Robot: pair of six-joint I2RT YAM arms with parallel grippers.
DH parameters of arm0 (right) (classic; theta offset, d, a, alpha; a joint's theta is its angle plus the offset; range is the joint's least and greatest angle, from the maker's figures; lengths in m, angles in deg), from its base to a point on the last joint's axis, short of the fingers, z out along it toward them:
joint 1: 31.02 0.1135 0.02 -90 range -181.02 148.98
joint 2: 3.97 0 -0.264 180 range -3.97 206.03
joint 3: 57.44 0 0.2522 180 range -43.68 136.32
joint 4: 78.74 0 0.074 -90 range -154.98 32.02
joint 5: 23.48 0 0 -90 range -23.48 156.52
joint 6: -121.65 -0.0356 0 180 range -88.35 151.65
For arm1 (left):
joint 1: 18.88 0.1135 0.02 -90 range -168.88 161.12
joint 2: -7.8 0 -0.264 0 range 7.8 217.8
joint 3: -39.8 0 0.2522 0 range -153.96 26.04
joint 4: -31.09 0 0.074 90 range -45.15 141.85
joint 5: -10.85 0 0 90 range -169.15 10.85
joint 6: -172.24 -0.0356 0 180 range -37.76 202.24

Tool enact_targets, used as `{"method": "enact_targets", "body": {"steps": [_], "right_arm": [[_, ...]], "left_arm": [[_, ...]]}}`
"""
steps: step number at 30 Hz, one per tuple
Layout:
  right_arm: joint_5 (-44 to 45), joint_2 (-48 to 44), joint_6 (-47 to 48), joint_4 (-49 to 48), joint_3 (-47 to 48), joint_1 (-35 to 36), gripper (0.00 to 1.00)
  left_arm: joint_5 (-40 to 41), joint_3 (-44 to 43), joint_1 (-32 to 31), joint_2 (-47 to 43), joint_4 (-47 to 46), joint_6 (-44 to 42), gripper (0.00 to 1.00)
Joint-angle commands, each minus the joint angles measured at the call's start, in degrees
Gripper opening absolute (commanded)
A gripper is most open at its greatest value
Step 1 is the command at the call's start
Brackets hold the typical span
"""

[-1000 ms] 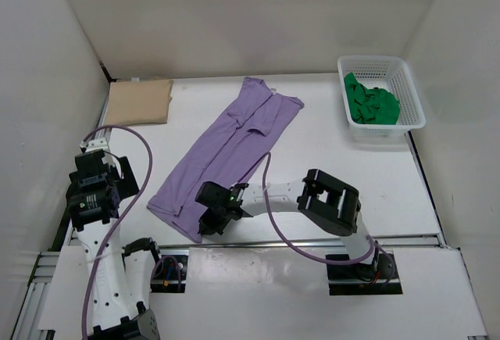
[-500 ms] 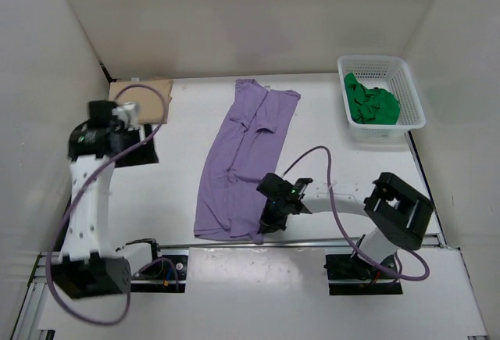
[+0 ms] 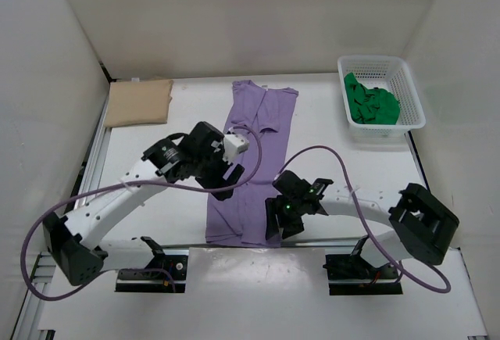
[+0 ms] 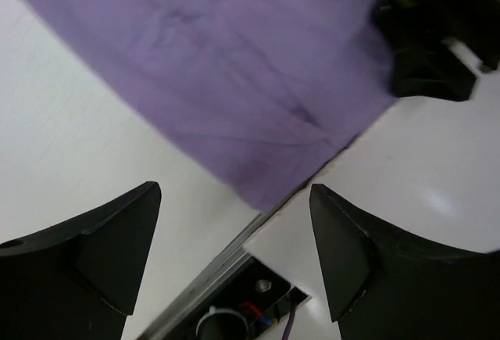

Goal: Fold and stack the t-shirts
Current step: Rotate the tshirt 90 degrees

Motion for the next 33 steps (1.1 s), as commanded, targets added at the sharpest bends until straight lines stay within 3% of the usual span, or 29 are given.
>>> {"method": "enact_targets", "body": {"steps": [1,6,12,20,24,28,33], "right_arm": [[-0.34,-5.68,6.22,2.15,0.41,-0.03,0.66],[5.11,-13.52,4.91,2.15,-2.31,-0.03,0.71],[5.64,-16.35,1.39,-1.8,-4.87,-0.03,0.68],[5.64,-15.64,0.16,-5.22,-8.72,0.5,0.67],[4.51,-14.41,0.16,-7.51,-10.23,0.5,0.67],[3.8,-12.23,1.39,-8.65,-10.75,0.5,0.67],[1.17,-7.04,1.39,-9.88,-9.52,1.55,0.66]], "left_arm": [[-2.85,4.1,-2.16,-1.68,-7.17,-0.03,0.88],[-4.02,18.67,-1.64,0.96,-11.57,-0.03,0.88],[-15.87,29.94,1.26,3.69,-20.01,-0.03,0.85],[-18.96,36.19,1.26,4.3,-23.26,-0.03,0.84],[-17.82,36.8,1.26,5.01,-24.49,-0.03,0.77],[-17.82,36.81,1.26,5.54,-25.02,-0.03,0.54],[-18.61,38.04,1.26,5.01,-25.02,-0.03,0.16]]}}
